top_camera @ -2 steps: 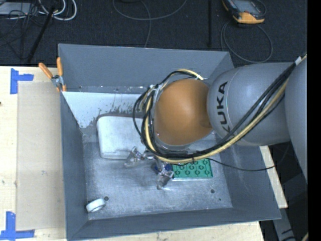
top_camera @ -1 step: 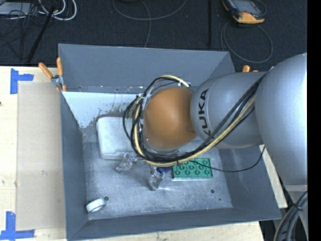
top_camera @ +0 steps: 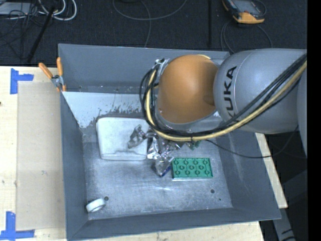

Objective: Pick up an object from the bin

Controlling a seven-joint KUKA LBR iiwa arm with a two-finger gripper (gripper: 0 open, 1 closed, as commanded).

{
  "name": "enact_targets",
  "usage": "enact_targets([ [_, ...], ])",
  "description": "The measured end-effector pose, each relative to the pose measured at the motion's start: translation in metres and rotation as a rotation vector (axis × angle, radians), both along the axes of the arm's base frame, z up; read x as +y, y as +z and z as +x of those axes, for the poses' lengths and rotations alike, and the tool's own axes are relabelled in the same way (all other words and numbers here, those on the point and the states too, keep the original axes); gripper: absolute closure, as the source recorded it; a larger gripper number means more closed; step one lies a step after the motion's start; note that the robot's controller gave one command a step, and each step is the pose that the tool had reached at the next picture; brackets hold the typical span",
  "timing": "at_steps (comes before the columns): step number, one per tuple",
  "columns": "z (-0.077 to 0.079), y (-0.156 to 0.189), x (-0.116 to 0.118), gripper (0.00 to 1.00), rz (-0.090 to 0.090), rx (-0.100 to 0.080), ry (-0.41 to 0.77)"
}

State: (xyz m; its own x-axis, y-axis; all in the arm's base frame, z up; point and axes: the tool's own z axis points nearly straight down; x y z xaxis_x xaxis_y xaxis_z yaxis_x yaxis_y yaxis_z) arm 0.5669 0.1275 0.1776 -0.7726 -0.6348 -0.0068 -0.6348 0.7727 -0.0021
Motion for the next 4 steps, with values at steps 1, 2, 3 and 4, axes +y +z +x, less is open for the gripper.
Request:
enact_targets([
  [1,-0.015,-0.106,-0.009,0.00,0.001,0.005,-0.002],
  [2,-0.010,-0.009,-0.052,0.00,-0.004,0.000,0.262],
  [3,-0.001,-0.091,-0.074,0.00,-0.003,0.014,0.200],
  [4,0.000,-0.086,-0.073,1.00,-0.002,0.008,0.200],
])
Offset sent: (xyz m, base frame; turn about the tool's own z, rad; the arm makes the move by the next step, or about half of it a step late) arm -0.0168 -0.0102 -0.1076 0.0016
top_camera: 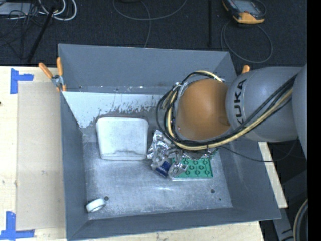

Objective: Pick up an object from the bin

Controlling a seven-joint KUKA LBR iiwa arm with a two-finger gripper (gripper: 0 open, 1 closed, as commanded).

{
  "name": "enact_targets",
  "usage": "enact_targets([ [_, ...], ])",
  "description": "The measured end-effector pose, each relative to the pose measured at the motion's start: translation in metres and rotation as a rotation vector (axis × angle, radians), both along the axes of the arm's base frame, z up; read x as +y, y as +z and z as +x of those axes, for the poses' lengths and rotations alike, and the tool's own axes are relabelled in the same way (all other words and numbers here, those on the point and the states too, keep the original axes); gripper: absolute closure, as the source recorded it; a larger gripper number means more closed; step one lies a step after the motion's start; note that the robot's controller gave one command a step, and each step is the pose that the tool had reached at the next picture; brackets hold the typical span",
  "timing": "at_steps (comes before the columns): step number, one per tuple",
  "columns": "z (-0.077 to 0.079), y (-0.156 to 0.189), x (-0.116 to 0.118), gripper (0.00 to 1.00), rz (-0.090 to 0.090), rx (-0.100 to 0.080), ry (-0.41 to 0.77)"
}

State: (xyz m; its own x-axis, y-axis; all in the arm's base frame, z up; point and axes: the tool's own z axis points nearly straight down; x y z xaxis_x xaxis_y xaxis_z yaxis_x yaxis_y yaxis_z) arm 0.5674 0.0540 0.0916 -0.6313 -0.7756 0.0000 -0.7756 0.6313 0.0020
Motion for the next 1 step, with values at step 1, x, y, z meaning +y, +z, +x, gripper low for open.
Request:
enact_targets([
  [1,0.0534,0.2183,-0.0169,1.00,0.001,-0.013,-0.023],
])
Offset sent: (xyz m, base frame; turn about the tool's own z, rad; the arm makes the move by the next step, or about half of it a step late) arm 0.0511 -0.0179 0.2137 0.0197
